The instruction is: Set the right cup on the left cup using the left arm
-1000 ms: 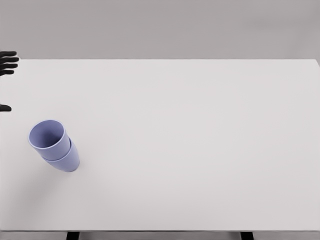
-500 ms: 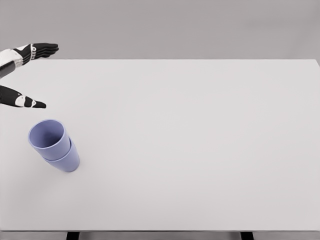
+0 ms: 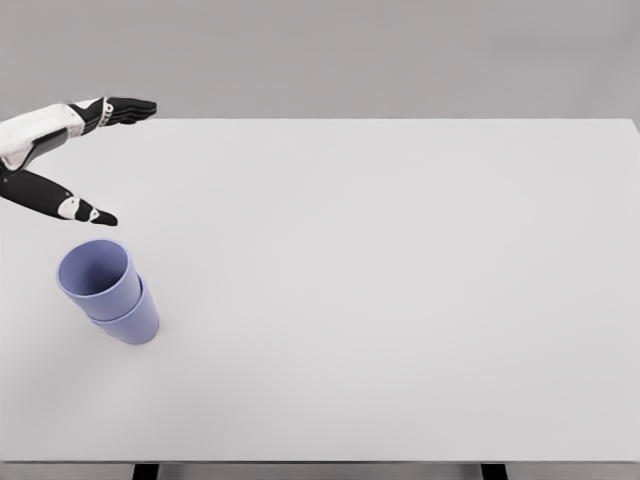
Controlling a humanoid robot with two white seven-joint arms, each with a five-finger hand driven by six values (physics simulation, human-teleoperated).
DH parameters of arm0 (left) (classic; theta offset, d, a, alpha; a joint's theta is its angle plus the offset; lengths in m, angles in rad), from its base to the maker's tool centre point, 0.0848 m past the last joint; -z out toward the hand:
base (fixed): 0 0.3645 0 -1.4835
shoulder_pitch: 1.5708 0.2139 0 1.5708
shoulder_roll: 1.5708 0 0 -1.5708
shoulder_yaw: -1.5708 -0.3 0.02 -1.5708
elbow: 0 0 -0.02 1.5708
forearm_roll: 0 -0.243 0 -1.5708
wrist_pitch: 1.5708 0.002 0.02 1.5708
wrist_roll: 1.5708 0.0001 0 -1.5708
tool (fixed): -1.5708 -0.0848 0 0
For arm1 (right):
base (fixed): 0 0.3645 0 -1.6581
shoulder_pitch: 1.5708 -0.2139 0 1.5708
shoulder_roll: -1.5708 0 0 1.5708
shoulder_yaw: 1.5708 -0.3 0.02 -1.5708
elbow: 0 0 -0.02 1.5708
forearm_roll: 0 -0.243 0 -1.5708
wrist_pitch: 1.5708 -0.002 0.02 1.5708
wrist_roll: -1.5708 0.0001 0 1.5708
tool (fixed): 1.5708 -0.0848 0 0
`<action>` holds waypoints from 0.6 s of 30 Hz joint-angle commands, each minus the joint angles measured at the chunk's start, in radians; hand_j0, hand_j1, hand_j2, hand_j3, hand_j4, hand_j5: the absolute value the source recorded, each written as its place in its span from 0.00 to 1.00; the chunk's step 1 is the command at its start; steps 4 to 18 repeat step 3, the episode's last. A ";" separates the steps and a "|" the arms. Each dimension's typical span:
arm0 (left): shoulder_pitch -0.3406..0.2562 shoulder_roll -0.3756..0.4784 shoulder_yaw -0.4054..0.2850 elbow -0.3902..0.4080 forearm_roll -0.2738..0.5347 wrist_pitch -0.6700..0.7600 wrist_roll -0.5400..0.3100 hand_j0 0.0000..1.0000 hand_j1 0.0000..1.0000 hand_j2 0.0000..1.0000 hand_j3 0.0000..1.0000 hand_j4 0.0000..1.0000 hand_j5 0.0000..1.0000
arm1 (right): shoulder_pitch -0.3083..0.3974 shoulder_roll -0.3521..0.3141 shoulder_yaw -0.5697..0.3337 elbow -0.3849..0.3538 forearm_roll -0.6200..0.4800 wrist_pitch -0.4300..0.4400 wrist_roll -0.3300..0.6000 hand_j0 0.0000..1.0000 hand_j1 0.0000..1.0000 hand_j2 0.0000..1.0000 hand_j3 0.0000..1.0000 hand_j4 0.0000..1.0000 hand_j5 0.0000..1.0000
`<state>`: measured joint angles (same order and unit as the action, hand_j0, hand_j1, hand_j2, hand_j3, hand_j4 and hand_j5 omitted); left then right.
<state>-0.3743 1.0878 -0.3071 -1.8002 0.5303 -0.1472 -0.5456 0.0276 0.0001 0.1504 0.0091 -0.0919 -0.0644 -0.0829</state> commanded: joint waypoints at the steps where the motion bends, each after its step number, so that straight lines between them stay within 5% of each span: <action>1: 0.000 -0.005 0.000 -0.001 -0.004 0.017 -0.027 1.00 1.00 1.00 1.00 1.00 1.00 | 0.000 0.000 0.000 0.000 0.000 0.000 0.000 1.00 1.00 1.00 1.00 1.00 1.00; 18: 0.000 -0.005 0.000 -0.001 -0.006 0.026 -0.027 1.00 1.00 1.00 1.00 1.00 1.00 | 0.000 0.000 0.000 0.000 0.000 0.000 0.000 1.00 1.00 1.00 1.00 1.00 1.00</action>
